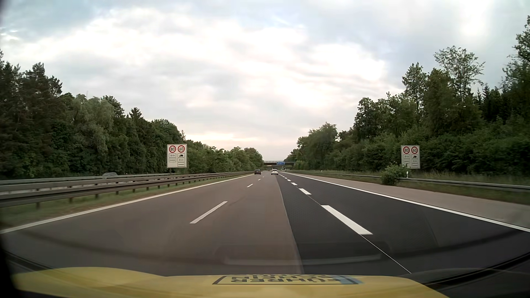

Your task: Follow the waypoints while adhering to traffic rules and regulations

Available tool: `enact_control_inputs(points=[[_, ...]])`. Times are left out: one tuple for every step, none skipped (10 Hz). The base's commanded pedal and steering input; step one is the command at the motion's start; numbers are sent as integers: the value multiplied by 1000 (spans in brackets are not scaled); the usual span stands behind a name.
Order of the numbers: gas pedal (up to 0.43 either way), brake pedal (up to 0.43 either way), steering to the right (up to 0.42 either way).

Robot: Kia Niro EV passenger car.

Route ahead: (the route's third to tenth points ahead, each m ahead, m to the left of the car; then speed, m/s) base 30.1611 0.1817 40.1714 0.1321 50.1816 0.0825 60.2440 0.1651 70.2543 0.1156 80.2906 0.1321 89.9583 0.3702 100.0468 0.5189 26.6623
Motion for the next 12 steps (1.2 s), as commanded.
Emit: enact_control_inputs(points=[[169,0,2],[169,0,2],[177,0,1],[177,0,0],[177,0,0],[177,0,0],[177,0,0],[177,0,-1],[177,0,-1],[169,0,-1],[157,0,-1],[150,0,-1]])
